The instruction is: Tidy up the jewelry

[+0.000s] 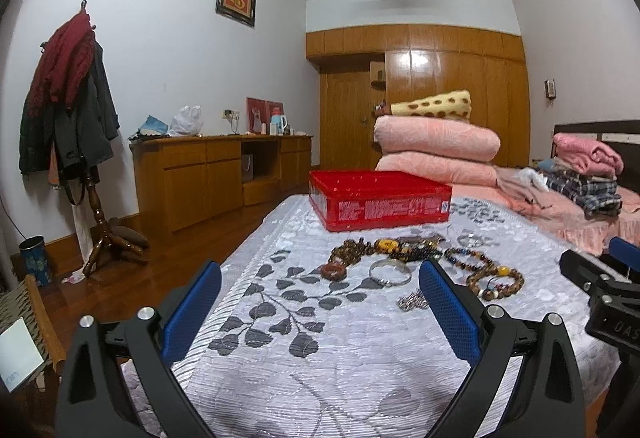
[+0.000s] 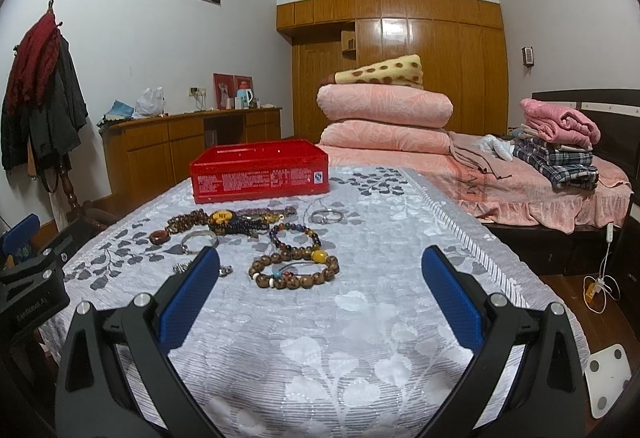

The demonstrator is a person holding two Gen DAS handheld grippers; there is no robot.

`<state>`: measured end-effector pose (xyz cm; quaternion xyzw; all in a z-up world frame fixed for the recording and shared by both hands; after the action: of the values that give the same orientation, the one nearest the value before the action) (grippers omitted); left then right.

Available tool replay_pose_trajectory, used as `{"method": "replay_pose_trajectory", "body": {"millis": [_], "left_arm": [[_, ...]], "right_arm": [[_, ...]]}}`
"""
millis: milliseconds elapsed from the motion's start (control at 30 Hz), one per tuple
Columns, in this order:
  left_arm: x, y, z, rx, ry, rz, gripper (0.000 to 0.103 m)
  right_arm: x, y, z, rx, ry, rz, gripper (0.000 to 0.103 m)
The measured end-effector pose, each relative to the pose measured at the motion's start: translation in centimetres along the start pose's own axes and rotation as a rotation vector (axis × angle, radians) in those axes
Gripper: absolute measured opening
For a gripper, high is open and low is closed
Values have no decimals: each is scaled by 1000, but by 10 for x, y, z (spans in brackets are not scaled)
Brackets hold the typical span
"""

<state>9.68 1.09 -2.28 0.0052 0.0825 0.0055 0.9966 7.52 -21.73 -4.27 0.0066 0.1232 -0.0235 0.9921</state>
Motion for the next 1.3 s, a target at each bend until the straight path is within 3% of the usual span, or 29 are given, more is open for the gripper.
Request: {"method": "replay_pose_trajectory", "body": {"millis": [367,567,667,1100,1300], "left_arm": [[24,-10,-15,5,130,-44,97],[51,-26,-24,4,263,-87,96],[63,-34,-29,14,322,-107,90],[98,-71,-51,-7,508,-218,65],[107,-81,-58,16,540,-222,65]], "right_arm": [[29,-10,-13,26,151,6,98],[57,-10,-20,26,273,16,98],[69,-13,-24,57,329,39,97],[115,-19,-36,66,509,59,65],[123,-15,-40,38,541,55,64]]}}
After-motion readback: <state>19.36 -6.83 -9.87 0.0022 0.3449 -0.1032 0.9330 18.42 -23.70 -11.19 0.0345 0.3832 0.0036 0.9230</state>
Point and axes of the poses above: each gripper's, at about its wrist camera, not at the fingertips, and x roughly the way its jaws point, y to its left, z to its top, the point moved 9 cm from there along x, roughly the way its jaws point, and after that the axes turned 4 degrees about -y, right-handed, at the moved point
